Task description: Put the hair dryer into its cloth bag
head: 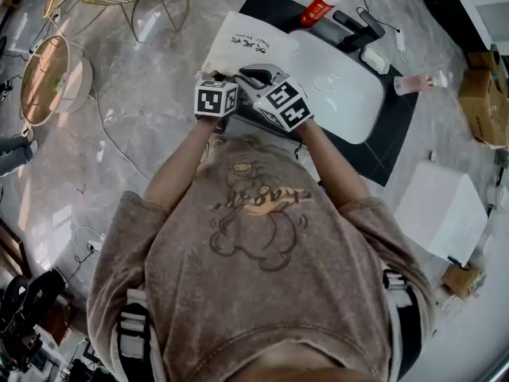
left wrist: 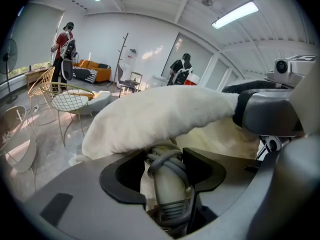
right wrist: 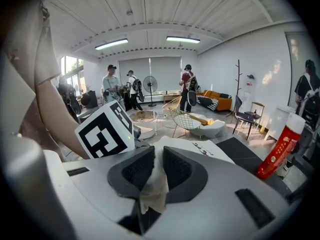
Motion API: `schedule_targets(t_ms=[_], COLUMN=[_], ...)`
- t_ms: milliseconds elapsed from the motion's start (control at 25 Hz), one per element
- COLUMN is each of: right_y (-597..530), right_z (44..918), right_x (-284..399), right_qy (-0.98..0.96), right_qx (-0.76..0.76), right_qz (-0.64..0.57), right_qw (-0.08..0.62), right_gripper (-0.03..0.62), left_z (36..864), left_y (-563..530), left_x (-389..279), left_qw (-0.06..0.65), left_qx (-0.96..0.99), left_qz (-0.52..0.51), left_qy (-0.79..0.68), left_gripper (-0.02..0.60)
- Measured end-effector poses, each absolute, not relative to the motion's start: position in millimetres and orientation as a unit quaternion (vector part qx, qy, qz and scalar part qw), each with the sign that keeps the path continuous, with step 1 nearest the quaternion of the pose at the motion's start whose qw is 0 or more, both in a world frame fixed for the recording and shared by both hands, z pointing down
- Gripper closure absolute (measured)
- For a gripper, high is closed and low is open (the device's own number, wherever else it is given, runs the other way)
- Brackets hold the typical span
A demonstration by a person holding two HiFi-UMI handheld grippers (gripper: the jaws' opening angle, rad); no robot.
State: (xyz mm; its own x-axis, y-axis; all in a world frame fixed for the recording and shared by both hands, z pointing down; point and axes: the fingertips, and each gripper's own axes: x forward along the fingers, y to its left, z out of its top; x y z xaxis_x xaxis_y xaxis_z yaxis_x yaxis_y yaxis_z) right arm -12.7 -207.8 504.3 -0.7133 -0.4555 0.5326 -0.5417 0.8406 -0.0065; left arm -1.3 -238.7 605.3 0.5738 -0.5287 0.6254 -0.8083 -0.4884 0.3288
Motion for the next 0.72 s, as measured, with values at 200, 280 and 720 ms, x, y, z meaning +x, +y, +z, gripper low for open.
schedule_targets(t_ms=[200,280,720], right_y=[-209.7,-210.4,-210.2], right_z=[515.1,518.2,525.9], right_x=[-4.6,-2.8,3.9], right_qy=[-0.919,-0.917,-0.915], right_qx=[0.277,0.28,0.282], right_qz=[0.094,0.096,0.105], right_qw=[0.266,0.267,0.27], right_gripper=[0.536,0.536,0.536], left_z=[614.4,615.8,624.1], left_y=[-239.9,-241.5,-242.2], left_x=[3.6,3.1,8.4], left_qw=[0.292,0.283,0.267], left_qx=[0.831,0.83,0.831], left_qz=[0.24,0.244,0.25], left_qy=[-0.408,-0.414,-0.42], left_gripper=[0.331,0.331,0.328])
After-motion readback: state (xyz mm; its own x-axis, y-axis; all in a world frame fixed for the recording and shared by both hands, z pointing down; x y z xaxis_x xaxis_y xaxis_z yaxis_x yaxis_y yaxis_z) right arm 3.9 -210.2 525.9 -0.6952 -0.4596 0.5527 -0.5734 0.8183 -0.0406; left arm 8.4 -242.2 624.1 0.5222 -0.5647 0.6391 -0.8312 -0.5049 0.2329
